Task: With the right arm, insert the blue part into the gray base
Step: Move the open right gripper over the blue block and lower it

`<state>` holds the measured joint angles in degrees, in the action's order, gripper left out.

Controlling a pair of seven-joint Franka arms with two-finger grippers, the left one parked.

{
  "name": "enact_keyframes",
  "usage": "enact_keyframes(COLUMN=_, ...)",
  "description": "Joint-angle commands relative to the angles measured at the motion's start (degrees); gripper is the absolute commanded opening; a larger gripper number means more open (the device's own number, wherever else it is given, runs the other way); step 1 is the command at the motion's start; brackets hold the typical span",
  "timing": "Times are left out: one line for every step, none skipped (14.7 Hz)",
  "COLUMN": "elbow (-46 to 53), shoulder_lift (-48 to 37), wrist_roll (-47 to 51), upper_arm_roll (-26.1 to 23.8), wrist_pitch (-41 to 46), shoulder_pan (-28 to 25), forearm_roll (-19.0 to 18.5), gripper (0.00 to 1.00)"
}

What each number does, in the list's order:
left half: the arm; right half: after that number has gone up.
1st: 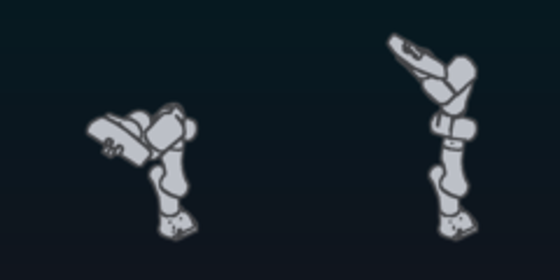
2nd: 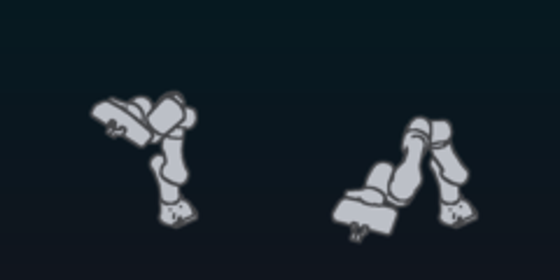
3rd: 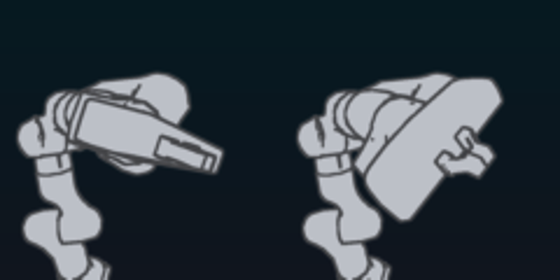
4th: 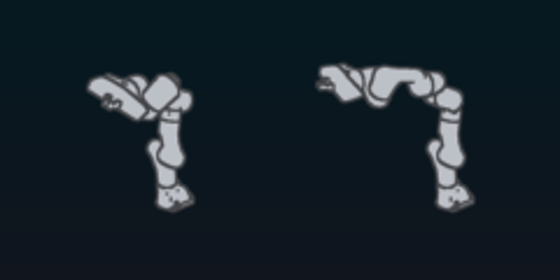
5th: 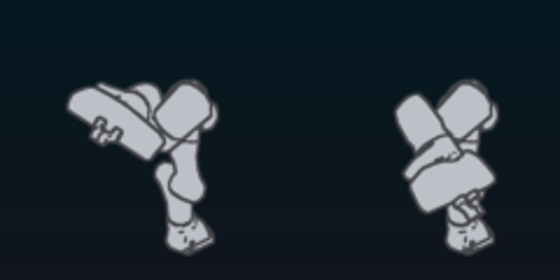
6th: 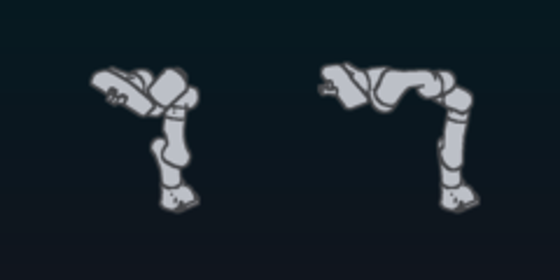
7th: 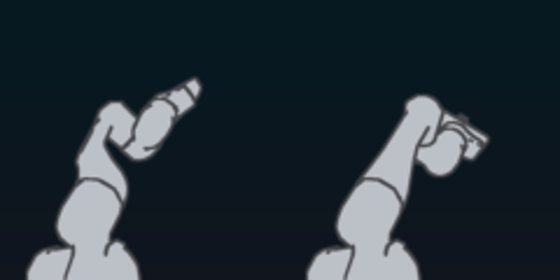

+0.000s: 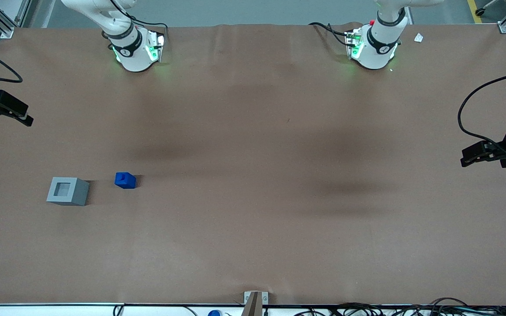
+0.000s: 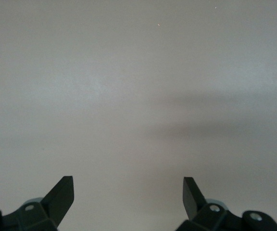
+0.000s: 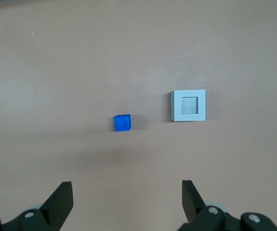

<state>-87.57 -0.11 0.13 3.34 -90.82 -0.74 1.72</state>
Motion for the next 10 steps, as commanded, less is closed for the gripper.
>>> enact_keyframes(elbow=0.74, shoulder_lift=0.46, wrist_roll=-0.84, upper_arm_roll=-0.7, wrist_pitch=0.99, shoulder_pan=0.83, forearm_roll=0.39, gripper=1.0)
enact_keyframes(elbow=0.65, shoulder_lift=0.46, wrist_roll=-0.92, upper_arm_roll=-0.71, wrist_pitch=1.0, shoulder_pan=0.57, forearm_roll=0.39, gripper=1.0)
enact_keyframes(elbow=0.91, shoulder_lift=0.46, wrist_roll=-0.84, upper_arm_roll=-0.71, wrist_pitch=1.0, shoulder_pan=0.65, forearm_roll=0.3, gripper=1.0)
enact_keyframes(elbow=0.91, shoulder_lift=0.54, wrist_roll=-0.75, upper_arm_roll=-0.71, wrist_pitch=0.82, shoulder_pan=0.66, forearm_roll=0.3, gripper=1.0)
enact_keyframes(elbow=0.91, shoulder_lift=1.07, wrist_roll=-0.66, upper_arm_roll=-0.71, wrist_pitch=0.56, shoulder_pan=0.83, forearm_roll=0.3, gripper=1.0)
enact_keyframes(elbow=1.0, shoulder_lift=1.86, wrist_roll=-0.75, upper_arm_roll=-0.71, wrist_pitch=0.47, shoulder_pan=0.66, forearm_roll=0.3, gripper=1.0)
enact_keyframes(elbow=1.0, shoulder_lift=2.65, wrist_roll=-0.49, upper_arm_roll=-0.88, wrist_pitch=0.3, shoulder_pan=0.22, forearm_roll=0.04, gripper=1.0)
enact_keyframes(elbow=1.0, shoulder_lift=4.13, wrist_roll=-0.31, upper_arm_roll=-0.88, wrist_pitch=-0.58, shoulder_pan=0.22, forearm_roll=0.56, gripper=1.0)
enact_keyframes(elbow=0.91, shoulder_lift=5.45, wrist_roll=-0.22, upper_arm_roll=-0.97, wrist_pitch=-2.85, shoulder_pan=0.04, forearm_roll=0.91, gripper=1.0)
enact_keyframes(elbow=0.48, shoulder_lift=6.6, wrist_roll=-0.22, upper_arm_roll=-0.97, wrist_pitch=-4.52, shoulder_pan=-0.4, forearm_roll=1.0, gripper=1.0)
